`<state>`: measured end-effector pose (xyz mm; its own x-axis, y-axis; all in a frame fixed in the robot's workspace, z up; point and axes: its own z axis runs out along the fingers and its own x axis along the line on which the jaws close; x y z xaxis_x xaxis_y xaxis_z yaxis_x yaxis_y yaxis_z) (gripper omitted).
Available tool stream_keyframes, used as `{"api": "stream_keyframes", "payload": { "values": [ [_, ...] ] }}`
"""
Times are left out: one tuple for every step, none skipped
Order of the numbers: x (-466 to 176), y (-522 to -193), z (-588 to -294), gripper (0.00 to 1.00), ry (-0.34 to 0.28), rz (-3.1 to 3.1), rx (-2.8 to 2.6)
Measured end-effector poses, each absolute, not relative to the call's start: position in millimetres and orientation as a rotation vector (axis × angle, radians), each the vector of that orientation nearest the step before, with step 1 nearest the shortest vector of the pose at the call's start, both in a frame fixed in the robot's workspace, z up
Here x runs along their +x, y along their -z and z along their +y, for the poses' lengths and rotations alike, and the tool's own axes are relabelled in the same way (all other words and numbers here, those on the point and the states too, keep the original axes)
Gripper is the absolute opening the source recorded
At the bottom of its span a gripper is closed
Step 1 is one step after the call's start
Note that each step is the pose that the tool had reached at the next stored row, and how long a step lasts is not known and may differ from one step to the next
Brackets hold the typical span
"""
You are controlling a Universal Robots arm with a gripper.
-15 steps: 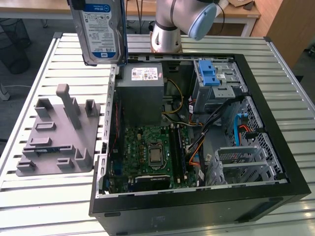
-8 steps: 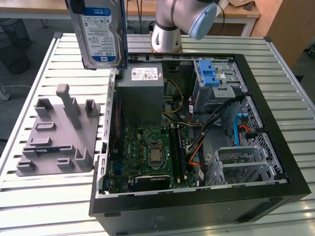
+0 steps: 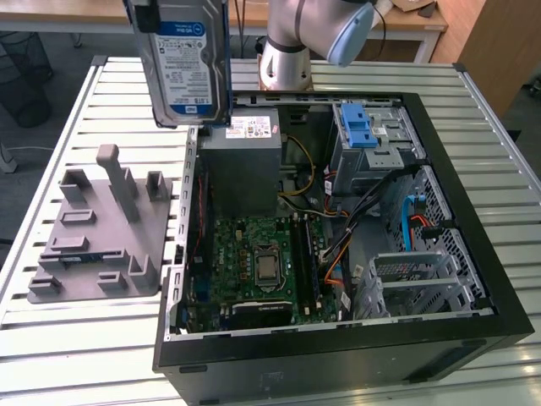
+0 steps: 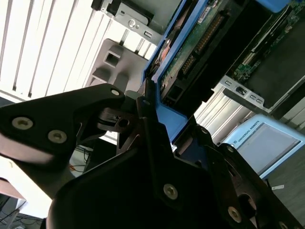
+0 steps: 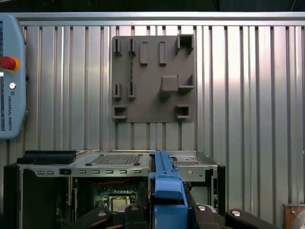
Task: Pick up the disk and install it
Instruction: 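Pick up the disk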
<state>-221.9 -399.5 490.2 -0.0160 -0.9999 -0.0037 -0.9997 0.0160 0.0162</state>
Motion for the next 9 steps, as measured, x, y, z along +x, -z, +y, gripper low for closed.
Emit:
{"api": "stream_keyframes", "payload": {
  "values": [
    [-217,-490,-400,0.36,0.022,-2.233,2.197],
    [-213,-490,-400,0.36,0.022,-2.233,2.197],
    [-208,-490,-400,0.36,0.022,-2.233,2.197],
    [-204,-489,-400,0.36,0.022,-2.233,2.197],
    [-199,-489,-400,0.36,0.022,-2.233,2.197],
    [-195,-489,-400,0.36,0.022,-2.233,2.197],
    [-190,-489,-400,0.36,0.022,-2.233,2.198],
    [-186,-489,-400,0.36,0.022,-2.233,2.198],
    [-181,-488,-400,0.36,0.022,-2.233,2.197]
  ]
}}
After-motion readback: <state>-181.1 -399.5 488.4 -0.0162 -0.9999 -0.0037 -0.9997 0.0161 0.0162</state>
